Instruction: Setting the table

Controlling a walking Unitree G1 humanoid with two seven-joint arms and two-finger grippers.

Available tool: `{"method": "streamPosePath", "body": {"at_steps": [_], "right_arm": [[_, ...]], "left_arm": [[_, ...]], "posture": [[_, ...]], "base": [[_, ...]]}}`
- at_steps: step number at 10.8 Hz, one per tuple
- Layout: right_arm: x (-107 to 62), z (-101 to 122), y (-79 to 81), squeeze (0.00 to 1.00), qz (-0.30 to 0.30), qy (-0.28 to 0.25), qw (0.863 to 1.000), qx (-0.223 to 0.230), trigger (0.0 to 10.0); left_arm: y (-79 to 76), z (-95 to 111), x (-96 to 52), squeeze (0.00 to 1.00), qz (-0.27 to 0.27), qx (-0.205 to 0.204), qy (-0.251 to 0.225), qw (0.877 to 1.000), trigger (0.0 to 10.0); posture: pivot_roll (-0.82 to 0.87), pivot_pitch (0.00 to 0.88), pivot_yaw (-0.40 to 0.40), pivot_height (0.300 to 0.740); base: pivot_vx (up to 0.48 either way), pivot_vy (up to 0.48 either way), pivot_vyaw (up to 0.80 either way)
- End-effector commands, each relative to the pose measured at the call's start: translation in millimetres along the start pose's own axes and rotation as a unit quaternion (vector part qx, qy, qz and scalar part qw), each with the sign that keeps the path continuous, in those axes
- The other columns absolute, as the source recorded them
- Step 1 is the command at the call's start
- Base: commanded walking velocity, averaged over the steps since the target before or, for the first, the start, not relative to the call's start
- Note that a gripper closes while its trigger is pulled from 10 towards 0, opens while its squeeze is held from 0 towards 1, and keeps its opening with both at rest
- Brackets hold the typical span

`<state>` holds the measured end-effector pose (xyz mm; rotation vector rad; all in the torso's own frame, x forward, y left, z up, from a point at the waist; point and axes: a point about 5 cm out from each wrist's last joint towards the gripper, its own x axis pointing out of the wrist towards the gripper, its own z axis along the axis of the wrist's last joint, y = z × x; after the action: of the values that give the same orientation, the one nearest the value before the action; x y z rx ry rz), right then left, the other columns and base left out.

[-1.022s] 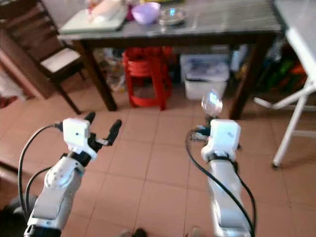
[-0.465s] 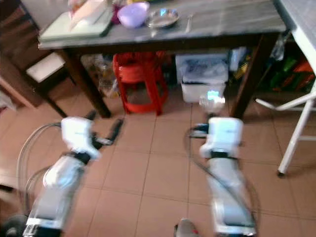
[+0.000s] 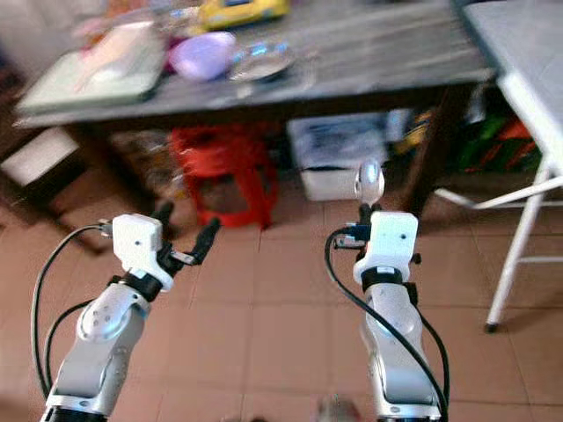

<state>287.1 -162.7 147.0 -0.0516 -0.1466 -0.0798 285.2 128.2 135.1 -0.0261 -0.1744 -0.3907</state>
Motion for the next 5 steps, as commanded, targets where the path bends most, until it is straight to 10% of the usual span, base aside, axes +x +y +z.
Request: {"method": "streamPosePath", "body": {"at_steps": [1,5], "right_arm": [[0.2,2.0,-0.1,0.0,0.003,-0.002,1.0,0.0,10.0],[1.9,2.4,1.2,0.0,0.006,-0.003,1.0,0.003,10.0]], "left_arm": [[-0.4,-1.9,-2.5,0.0,0.0,-0.003,0.006,1.0,10.0],[-3.2,-4.3,-3.1,0.0,-0.005,-0.006,0.01,1.0,10.0]], "posture": [[-0.06,0.192,0.148,0.74],[-0.06,0.191,0.147,0.74]], "base": [[0.48,0.0,0.0],[0.48,0.0,-0.6]]}}
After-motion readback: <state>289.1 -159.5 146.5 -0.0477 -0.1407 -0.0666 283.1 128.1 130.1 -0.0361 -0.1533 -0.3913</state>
